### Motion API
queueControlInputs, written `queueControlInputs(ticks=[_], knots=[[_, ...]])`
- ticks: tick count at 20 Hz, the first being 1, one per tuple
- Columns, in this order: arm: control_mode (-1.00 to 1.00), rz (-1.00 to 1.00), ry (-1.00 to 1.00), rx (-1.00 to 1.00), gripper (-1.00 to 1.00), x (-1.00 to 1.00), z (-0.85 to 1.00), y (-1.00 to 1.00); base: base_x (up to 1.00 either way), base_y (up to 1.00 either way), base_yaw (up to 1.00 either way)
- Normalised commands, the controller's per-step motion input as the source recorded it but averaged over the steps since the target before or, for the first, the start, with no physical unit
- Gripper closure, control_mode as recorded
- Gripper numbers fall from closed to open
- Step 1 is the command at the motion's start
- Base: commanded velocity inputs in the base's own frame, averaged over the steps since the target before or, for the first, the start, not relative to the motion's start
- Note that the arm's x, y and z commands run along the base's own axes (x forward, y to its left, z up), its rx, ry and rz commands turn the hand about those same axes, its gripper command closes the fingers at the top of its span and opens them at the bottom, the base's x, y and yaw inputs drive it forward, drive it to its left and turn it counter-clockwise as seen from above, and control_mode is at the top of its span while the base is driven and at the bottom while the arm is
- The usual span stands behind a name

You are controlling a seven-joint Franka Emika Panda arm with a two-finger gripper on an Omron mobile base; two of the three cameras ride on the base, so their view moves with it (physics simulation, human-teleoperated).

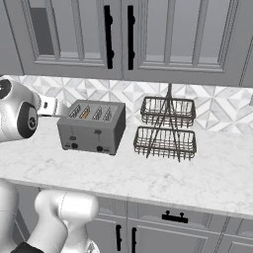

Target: Start the toaster. Once the lever pops up, take the bread to the plate on the dining counter.

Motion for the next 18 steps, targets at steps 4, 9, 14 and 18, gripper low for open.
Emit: queueControlInputs(ticks=[4,9,14,18], knots=[[-1.00,0.00,0.00,0.00,-1.00,0.00,0.00,0.00,0.00,0.00,0.00],[-1.00,0.00,0.00,0.00,-1.00,0.00,0.00,0.00,0.00,0.00,0.00],[-1.00,0.00,0.00,0.00,-1.00,0.00,0.00,0.00,0.00,0.00,0.00],[-1.00,0.00,0.00,0.00,-1.00,0.00,0.00,0.00,0.00,0.00,0.00]])
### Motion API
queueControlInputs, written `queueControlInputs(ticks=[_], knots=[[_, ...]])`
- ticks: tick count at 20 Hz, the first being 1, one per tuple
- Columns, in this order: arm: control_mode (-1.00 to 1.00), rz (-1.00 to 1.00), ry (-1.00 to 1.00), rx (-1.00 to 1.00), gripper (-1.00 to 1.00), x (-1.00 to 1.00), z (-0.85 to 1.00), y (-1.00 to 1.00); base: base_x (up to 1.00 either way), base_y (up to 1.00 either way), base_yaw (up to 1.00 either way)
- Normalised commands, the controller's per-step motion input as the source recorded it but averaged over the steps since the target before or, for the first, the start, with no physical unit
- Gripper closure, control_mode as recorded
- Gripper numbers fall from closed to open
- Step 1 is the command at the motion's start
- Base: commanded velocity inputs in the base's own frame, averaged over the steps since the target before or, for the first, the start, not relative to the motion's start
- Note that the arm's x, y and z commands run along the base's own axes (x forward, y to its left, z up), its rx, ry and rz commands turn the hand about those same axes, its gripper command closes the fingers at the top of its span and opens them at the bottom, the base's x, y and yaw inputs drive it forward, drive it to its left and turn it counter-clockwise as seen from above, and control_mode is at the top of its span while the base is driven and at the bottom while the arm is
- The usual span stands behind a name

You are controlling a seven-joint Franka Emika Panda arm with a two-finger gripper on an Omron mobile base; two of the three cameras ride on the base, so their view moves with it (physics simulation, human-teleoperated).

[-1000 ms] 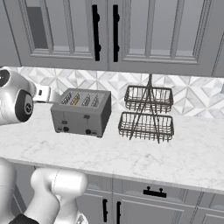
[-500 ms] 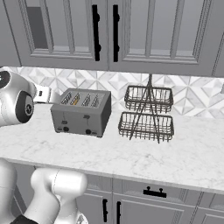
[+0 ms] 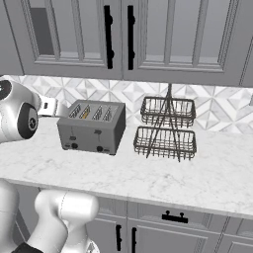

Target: Start the toaster. Once the lever pops up, take the bread to the plate on the dining counter.

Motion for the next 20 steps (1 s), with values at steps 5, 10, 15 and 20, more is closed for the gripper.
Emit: queueControlInputs(ticks=[5,10,15,20], knots=[[-1.00,0.00,0.00,0.00,-1.00,0.00,0.00,0.00,0.00,0.00,0.00],[-1.00,0.00,0.00,0.00,-1.00,0.00,0.00,0.00,0.00,0.00,0.00],[-1.00,0.00,0.00,0.00,-1.00,0.00,0.00,0.00,0.00,0.00,0.00],[-1.00,0.00,0.00,0.00,-1.00,0.00,0.00,0.00,0.00,0.00,0.00]])
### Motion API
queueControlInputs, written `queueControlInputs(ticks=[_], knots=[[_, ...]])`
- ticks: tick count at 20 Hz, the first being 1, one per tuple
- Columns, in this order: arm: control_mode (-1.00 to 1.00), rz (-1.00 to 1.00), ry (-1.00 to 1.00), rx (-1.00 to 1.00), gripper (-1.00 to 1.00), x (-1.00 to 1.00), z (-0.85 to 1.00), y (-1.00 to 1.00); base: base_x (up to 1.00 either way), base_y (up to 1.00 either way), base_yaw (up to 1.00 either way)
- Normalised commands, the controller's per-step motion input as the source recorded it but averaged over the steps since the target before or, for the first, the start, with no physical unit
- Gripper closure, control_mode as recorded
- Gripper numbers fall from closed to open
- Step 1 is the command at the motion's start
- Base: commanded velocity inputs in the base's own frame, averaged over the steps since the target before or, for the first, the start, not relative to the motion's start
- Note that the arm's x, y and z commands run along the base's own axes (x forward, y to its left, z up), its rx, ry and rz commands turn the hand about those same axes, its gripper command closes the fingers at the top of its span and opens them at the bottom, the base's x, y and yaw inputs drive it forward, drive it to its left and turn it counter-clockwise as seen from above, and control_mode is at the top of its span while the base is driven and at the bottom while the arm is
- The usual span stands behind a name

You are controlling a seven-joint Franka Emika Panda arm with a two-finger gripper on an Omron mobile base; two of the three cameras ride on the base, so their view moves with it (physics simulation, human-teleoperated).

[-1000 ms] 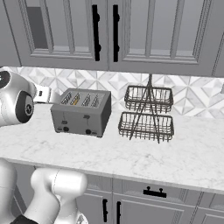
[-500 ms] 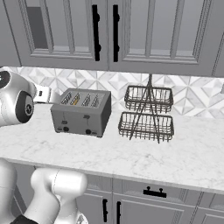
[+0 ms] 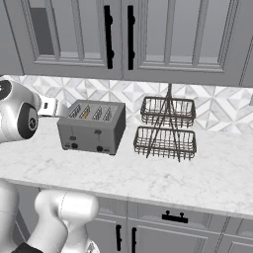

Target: Start the toaster. Once the lever pops up, take the bread to the plate on the dining counter.

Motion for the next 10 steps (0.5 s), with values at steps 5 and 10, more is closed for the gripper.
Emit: queueControlInputs(ticks=[5,10], knots=[[-1.00,0.00,0.00,0.00,-1.00,0.00,0.00,0.00,0.00,0.00,0.00],[-1.00,0.00,0.00,0.00,-1.00,0.00,0.00,0.00,0.00,0.00,0.00]])
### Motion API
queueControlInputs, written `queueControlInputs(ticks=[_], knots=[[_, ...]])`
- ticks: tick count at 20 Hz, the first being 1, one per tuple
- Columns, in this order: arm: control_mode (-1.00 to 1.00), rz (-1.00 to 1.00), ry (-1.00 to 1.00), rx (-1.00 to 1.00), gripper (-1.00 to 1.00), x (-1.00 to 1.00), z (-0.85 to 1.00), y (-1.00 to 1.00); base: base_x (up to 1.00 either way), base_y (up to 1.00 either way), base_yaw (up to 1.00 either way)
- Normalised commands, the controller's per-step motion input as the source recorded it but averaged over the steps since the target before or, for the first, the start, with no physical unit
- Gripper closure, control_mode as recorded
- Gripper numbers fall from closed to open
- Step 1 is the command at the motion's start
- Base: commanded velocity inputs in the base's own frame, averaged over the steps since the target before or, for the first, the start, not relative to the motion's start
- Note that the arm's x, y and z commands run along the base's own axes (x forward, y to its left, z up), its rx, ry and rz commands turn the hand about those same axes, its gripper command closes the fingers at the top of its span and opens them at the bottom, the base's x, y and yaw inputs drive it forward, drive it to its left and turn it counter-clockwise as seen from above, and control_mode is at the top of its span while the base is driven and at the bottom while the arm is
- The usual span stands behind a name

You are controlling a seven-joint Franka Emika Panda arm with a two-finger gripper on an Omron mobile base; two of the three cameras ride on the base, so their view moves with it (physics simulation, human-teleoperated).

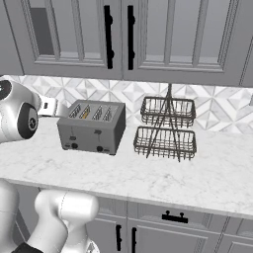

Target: Start the toaster. Once the lever pops up, take the bread to the plate on the dining counter.

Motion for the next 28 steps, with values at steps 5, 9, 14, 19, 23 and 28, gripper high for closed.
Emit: queueControlInputs(ticks=[5,9,14,19,23,28], knots=[[-1.00,0.00,0.00,0.00,-1.00,0.00,0.00,0.00,0.00,0.00,0.00],[-1.00,0.00,0.00,0.00,-1.00,0.00,0.00,0.00,0.00,0.00,0.00],[-1.00,0.00,0.00,0.00,-1.00,0.00,0.00,0.00,0.00,0.00,0.00],[-1.00,0.00,0.00,0.00,-1.00,0.00,0.00,0.00,0.00,0.00,0.00],[-1.00,0.00,0.00,0.00,-1.00,0.00,0.00,0.00,0.00,0.00,0.00],[-1.00,0.00,0.00,0.00,-1.00,0.00,0.00,0.00,0.00,0.00,0.00]])
